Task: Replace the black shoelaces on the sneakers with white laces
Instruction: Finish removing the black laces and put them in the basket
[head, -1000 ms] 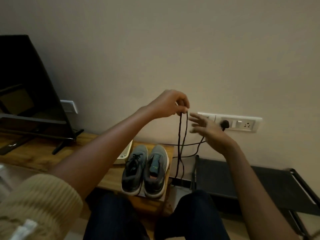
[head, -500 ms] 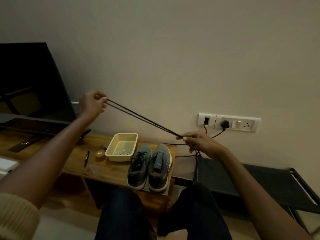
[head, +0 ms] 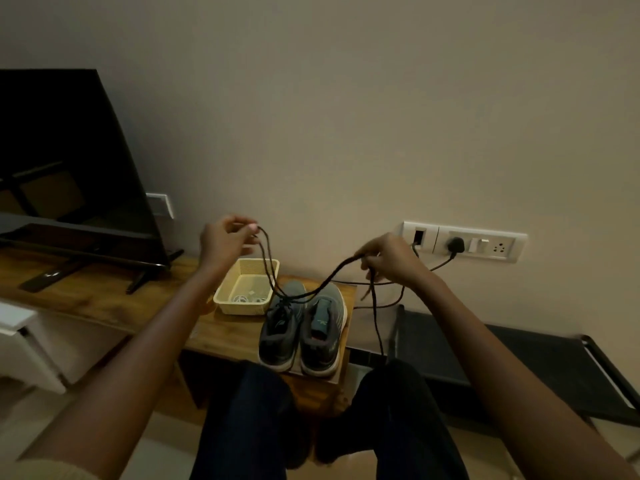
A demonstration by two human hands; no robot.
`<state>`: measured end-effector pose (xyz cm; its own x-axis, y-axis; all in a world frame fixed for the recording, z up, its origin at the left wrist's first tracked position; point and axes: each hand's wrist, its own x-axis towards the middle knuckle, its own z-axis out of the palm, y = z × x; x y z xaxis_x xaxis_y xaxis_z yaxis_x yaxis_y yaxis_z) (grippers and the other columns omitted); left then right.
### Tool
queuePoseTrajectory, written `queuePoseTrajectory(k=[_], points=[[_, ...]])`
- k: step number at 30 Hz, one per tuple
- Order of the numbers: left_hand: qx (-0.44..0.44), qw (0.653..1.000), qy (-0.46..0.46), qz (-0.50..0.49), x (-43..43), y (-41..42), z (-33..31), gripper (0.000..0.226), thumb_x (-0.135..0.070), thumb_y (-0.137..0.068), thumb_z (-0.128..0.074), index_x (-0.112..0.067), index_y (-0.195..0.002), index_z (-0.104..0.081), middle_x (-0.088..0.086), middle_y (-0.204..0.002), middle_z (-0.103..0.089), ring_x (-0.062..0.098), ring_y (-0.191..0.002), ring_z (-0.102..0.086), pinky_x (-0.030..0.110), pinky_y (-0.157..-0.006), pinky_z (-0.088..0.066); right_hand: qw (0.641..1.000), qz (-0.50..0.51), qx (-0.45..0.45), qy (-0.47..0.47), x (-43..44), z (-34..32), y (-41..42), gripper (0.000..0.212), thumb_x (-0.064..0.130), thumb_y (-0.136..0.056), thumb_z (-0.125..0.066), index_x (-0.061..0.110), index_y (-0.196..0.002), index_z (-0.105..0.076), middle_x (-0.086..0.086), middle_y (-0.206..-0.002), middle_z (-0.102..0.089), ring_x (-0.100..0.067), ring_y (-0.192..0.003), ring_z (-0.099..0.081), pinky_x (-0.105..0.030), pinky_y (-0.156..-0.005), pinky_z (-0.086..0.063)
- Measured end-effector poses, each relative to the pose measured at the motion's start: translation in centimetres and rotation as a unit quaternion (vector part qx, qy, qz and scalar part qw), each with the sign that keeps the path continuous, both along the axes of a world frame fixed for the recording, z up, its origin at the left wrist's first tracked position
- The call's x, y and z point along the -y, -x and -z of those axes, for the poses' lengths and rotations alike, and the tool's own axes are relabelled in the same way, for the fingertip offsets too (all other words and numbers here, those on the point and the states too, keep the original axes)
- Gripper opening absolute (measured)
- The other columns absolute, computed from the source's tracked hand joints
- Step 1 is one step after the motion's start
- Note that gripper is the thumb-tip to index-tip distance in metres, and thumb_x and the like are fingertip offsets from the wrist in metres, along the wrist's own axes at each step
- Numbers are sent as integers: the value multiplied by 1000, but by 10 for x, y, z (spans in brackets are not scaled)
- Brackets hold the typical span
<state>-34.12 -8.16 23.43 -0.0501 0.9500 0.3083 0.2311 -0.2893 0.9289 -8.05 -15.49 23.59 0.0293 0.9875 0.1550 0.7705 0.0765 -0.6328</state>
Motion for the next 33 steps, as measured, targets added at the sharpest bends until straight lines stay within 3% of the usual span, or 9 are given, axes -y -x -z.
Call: queuePoseTrajectory(k=[6,13,16,19,22,24,26,30,33], points=[[89,989,46,109,10,-61,27,11,-3,-90,-59,-9,-95,-65,8,-89,-69,13,-75,-68,22,-67,-57,978,7,-207,-16,-28,-14,31,22,-5,-90,-52,-5,-110,-63,-21,-89,-66,-24,-71,-68,-22,-58,-58],[167,977,108,74,-14,-93,88,11,-1,-89,-59,-11,-90,-64,-2,-81,-66,2,-65,-65,14,-60,-53,962,43,-268,-36,-77,19,54,19,-5,-88,-53,-5,-103,-66,-23,-92,-67,-33,-76,-68,-39,-68,-59],[130,979,145,60,-25,-99,123,8,-9,-88,-63,-9,-96,-64,4,-88,-67,11,-78,-64,21,-70,-54,955,72,-286,-9,-91,52,56,18,-4,-88,-55,-4,-101,-67,-16,-85,-66,-26,-68,-66,-27,-59,-58],[73,980,170,67,-30,-102,153,13,-10,-90,-60,-2,-98,-67,-3,-79,-64,9,-73,-61,13,-61,-50,947,103,-302,22,-96,90,55,18,-4,-90,-52,-3,-100,-68,-8,-73,-64,-14,-58,-63,-19,-53,-55],[-121,979,142,82,-31,-102,185,15,-10,-92,-56,-5,-90,-70,-2,-74,-63,11,-71,-60,14,-52,-46,929,144,-340,32,-97,128,55,21,-8,-90,-48,-1,-95,-67,-7,-65,-62,-7,-48,-61,-19,-51,-53],[-281,954,94,50,-34,-96,199,14,-16,-91,-58,-16,-93,-72,-2,-88,-67,16,-86,-61,27,-66,-51,947,158,-279,16,-98,154,55,21,-5,-88,-51,-1,-96,-70,-11,-78,-69,-13,-68,-67,-28,-68,-57],[-340,939,57,0,-36,-87,201,21,-14,-90,-58,-21,-106,-70,-4,-110,-66,20,-104,-57,39,-87,-48,986,114,-121,6,-96,176,56,20,3,-87,-55,5,-98,-72,-9,-93,-70,-20,-86,-66,-29,-76,-52],[-314,946,58,-64,-42,-62,201,33,-6,-91,-51,-22,-116,-65,-1,-118,-64,21,-110,-55,44,-92,-45,962,8,273,22,-88,197,63,22,26,-88,-55,11,-96,-70,-5,-110,-55,-29,-110,-43,-34,-82,-32],[-255,960,96,-59,-41,-50,205,33,-5,-93,-47,-19,-118,-64,0,-120,-62,19,-110,-56,40,-92,-47,925,-22,363,107,-91,198,71,28,29,-91,-50,11,-107,-64,-8,-122,-50,-32,-120,-32,-40,-96,-27]])
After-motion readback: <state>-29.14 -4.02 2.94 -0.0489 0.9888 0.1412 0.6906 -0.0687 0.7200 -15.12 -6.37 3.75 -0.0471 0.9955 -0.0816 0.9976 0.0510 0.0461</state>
